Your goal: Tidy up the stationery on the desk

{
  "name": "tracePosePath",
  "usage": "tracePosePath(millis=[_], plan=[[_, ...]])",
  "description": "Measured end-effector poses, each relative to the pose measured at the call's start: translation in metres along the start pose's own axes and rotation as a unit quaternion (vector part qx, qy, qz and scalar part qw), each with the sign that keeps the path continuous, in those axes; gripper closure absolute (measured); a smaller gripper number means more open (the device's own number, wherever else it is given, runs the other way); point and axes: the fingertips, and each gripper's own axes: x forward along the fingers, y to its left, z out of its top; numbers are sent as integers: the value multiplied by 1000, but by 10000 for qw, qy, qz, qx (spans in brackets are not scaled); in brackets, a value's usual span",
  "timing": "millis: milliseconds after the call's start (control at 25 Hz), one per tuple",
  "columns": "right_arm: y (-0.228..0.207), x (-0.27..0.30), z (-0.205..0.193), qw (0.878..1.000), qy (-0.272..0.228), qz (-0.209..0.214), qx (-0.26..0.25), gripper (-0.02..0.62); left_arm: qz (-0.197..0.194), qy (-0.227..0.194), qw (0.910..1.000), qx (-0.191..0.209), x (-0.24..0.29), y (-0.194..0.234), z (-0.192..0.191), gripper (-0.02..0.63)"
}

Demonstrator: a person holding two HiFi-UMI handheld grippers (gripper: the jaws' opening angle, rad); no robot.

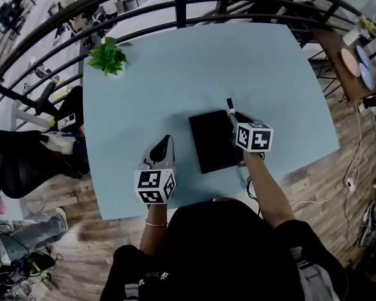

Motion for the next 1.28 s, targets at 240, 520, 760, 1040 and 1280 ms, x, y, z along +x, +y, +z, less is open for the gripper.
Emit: tracePosePath(millis=[240, 520, 760, 1040, 1280], plan=[[-25, -17, -29, 9997, 223, -40, 81, 523, 21, 36, 10000, -9, 3, -20, -2, 611], [-27, -18, -52, 9989, 469, 15, 73, 523, 48, 94, 9999, -28, 0, -35, -10, 611], [-29, -12, -73, 9974, 700, 69, 152, 523, 94, 113, 9999, -48, -3, -38, -12, 611], [-29, -10, -78, 9963, 847, 90, 103, 523, 122, 113, 9998, -59, -4, -39, -13, 611], [-26, -9, -78, 9953, 849, 345, 309, 522, 130, 123, 9998, -90, -4, -40, -16, 611]])
